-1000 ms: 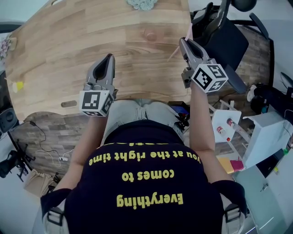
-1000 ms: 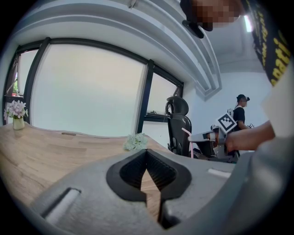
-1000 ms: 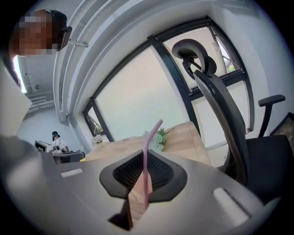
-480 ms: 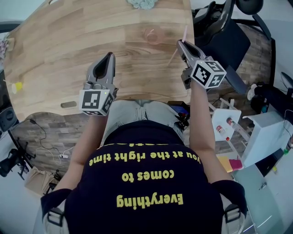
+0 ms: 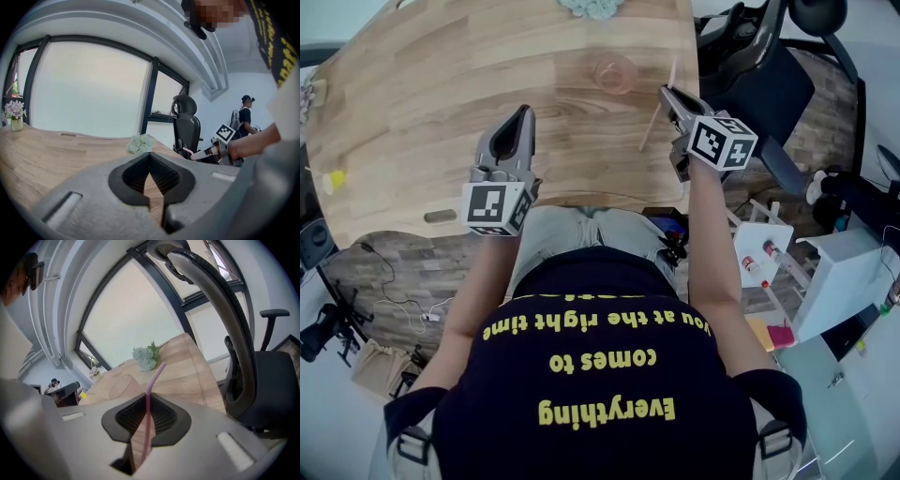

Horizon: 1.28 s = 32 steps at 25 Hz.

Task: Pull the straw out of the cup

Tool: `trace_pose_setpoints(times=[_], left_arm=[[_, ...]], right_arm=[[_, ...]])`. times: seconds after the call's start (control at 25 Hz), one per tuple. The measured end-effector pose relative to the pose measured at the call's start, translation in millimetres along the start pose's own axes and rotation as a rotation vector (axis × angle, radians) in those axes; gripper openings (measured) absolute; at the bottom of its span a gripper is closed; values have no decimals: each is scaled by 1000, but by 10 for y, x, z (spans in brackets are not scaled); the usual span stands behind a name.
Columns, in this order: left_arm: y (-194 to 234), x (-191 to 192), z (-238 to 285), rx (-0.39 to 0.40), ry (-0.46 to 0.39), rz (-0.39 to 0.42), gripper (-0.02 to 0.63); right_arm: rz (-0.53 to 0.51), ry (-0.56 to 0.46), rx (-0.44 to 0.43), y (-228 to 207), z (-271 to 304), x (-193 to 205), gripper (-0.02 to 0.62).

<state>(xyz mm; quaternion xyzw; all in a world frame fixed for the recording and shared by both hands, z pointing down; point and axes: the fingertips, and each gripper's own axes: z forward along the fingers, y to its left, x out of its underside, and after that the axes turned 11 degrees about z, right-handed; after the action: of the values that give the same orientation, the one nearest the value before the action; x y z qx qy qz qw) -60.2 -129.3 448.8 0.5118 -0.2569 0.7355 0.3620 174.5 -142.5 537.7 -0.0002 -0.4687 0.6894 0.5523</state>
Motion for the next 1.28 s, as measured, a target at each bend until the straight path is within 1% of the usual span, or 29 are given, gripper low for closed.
trace_pose_setpoints(times=[0.24, 0.36, 0.48, 0.76, 1.28], left_arm=[[-9, 3, -20, 2, 1, -1, 0], [-23, -13, -37, 4, 3, 13, 0], [-38, -26, -30, 12, 3, 33, 0], [-30, -21, -13, 12, 6, 20, 0], [12, -18, -12, 2, 9, 15, 0]], right_arm=[[95, 20, 20, -180, 85, 110, 34], [143, 38, 28, -248, 111, 190, 34], [175, 49, 47, -326, 142, 232, 34], [240, 52, 56, -428, 193, 285, 35], [273, 71, 60, -482, 261, 350, 65]])
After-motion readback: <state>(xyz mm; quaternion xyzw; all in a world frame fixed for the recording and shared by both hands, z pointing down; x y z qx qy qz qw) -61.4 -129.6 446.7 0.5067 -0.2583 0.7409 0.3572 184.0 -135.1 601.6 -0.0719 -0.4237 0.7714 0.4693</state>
